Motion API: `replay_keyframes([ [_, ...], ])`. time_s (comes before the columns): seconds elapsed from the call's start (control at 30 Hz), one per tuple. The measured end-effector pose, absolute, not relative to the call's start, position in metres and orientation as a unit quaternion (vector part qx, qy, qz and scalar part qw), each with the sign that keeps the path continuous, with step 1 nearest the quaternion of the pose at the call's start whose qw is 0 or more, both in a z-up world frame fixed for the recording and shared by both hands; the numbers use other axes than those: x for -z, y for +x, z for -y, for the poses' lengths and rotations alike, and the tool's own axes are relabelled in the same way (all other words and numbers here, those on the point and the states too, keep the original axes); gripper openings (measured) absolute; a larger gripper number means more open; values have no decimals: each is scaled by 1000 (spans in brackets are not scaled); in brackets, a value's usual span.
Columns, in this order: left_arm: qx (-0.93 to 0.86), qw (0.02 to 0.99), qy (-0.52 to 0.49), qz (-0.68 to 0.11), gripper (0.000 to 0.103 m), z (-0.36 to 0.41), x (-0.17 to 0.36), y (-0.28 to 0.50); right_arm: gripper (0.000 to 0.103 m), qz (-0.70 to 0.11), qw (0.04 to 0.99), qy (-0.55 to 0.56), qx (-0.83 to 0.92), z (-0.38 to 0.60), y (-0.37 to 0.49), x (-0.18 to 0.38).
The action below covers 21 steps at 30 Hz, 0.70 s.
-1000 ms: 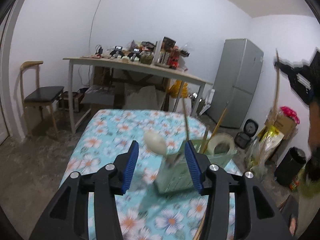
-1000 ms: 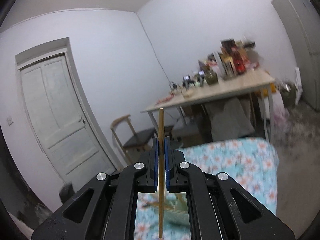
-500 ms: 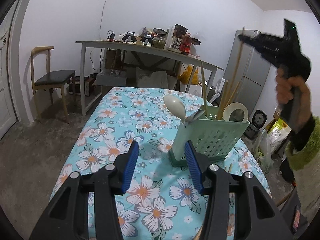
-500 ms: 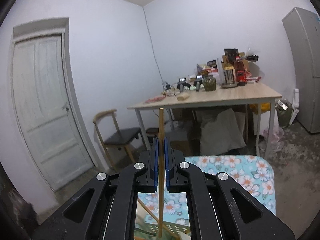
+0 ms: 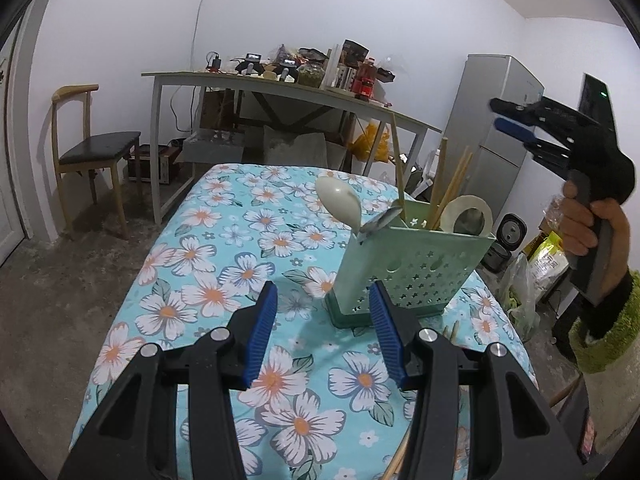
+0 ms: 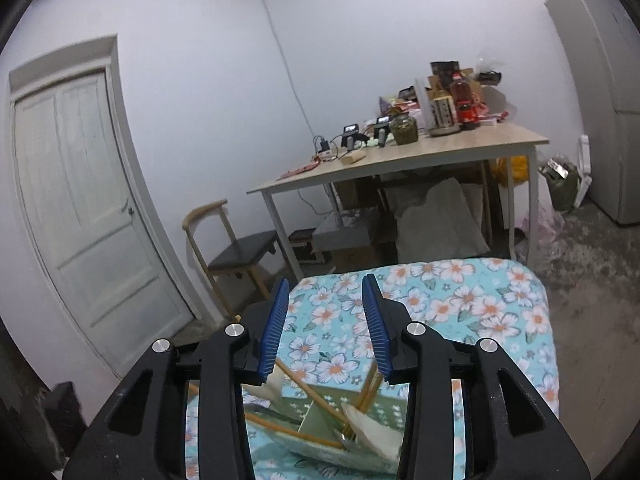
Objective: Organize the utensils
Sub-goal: 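Lower the wooden chopstick into the holder and open the right gripper, then move both grippers down to the last chopsticks on the cloth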
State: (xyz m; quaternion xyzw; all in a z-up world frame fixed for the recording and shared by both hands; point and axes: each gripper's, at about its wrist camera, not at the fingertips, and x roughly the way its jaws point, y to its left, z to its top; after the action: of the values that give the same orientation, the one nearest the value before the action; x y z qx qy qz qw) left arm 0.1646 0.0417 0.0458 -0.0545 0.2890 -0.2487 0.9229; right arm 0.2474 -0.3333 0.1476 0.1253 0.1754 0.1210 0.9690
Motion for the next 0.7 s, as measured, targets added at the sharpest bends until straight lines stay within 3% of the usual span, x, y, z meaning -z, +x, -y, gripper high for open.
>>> replay_keyframes([
  [0.3, 281, 906, -45, -313, 50, -25, -34, 172, 46, -195, 952, 211, -108, 374, 180, -128],
  [0.7, 306, 873, 7, -381, 60, 6, -1, 174, 47, -410, 838, 353, -63, 364, 159, 20],
])
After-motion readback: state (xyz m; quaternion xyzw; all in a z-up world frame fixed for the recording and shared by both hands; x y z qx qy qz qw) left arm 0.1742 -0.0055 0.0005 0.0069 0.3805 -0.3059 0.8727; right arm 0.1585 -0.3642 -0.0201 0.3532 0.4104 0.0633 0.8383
